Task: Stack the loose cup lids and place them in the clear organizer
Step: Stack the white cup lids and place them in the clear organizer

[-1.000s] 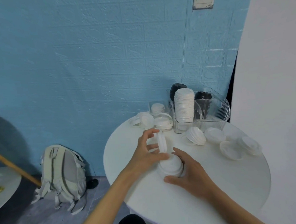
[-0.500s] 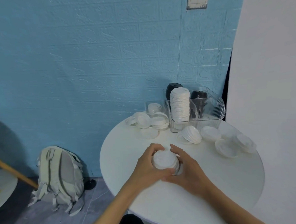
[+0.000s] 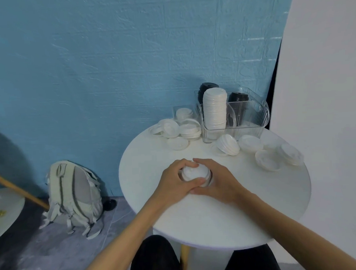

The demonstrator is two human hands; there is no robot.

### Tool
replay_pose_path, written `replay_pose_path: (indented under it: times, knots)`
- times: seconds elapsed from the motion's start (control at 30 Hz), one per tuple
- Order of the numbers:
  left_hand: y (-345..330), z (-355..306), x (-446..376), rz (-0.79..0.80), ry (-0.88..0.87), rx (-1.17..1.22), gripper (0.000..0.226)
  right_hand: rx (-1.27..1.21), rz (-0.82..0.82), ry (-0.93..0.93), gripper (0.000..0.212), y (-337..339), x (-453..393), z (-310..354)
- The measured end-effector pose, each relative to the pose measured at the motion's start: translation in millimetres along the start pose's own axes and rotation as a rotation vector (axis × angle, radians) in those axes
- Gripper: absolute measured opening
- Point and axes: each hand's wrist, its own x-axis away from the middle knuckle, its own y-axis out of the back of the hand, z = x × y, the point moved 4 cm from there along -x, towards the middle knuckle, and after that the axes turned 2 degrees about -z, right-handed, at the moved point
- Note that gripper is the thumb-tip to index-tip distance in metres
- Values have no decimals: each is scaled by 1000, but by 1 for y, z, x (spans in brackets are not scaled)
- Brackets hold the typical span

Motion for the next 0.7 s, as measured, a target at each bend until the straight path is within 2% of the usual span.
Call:
replay_pose_path:
  times: [0.07, 0.2, 0.33, 0.43, 0.5, 0.57, 0.63, 0.7]
  knots:
    - [0, 0, 0, 12, 8, -29, 42, -16, 7, -20, 94, 0, -2, -2]
    - [2, -2, 1, 20, 22, -69, 50, -48, 19, -55, 106, -1, -2, -6]
    - [2, 0, 0, 61, 63, -77, 52, -91, -2, -65, 97, -1, -1, -8]
    - [6, 1, -10, 138, 61, -4, 38, -82, -8, -69, 91, -2, -4, -9]
    - [13, 4, -25, 51, 81, 78, 25, -65, -20, -56, 88, -2, -7, -9]
    - [20, 12, -44, -126, 108, 58, 19, -34, -33, -41, 90, -2, -8, -10]
    - [25, 19, -63, -237, 126, -40, 23, -13, -45, -30, 92, -2, -8, -11]
    - [25, 24, -81, -215, 118, -198, 42, -11, -46, -26, 92, -3, -9, -13]
